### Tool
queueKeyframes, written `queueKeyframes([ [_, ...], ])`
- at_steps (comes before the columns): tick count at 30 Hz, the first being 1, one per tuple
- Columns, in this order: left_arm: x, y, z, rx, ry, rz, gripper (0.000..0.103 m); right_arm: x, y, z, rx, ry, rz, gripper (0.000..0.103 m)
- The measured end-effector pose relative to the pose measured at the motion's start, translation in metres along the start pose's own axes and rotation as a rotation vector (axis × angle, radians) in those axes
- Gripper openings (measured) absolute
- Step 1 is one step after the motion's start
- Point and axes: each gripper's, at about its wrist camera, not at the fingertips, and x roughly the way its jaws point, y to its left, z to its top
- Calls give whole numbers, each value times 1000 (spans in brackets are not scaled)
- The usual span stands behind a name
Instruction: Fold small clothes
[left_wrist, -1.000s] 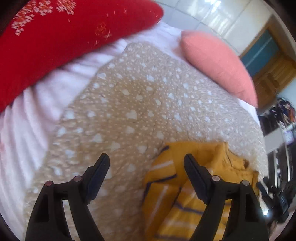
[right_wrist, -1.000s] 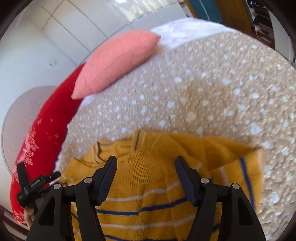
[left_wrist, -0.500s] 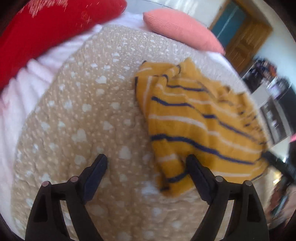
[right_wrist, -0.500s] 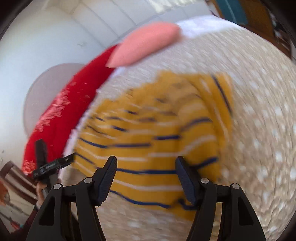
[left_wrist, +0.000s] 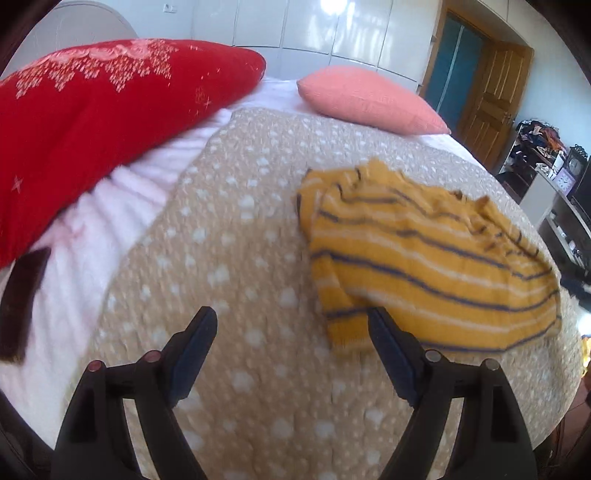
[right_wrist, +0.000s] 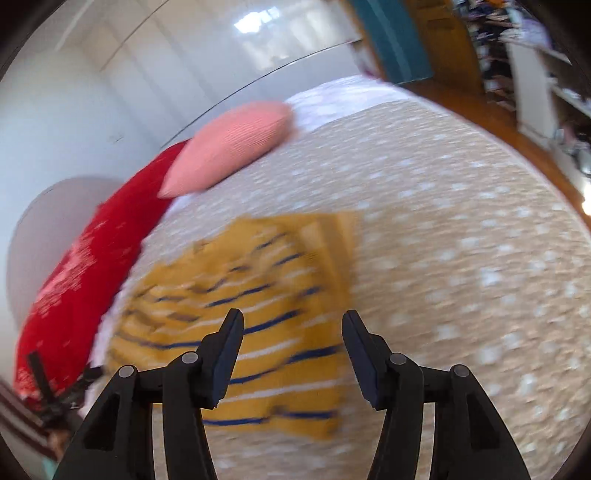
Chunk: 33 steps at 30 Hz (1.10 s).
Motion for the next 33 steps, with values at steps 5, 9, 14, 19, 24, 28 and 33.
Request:
queueKeyframes([
  [5,-22,13,-28,-71,5,-4,83,48,93,-14,-175,163,133,62],
  [9,-48,26,-45,-87,-26,13,84,106,181,-35,-343,243,162,64],
  [14,-75,52,-65,-113,-53,44,84,175,261,-69,-507,289,76,72],
  [19,-85,76,-78,-158,-52,60,84,224,306,-108,-714,268,-197,87],
  [24,-90,84,-80,-207,-36,39,84,215,302,-102,-728,194,-294,22],
  [28,-102,65,-72,-168,-57,30,84,169,263,-52,-503,151,-108,17],
  [33,-107,26,-59,-106,-61,-21,84,79,171,6,-203,1,29,16],
])
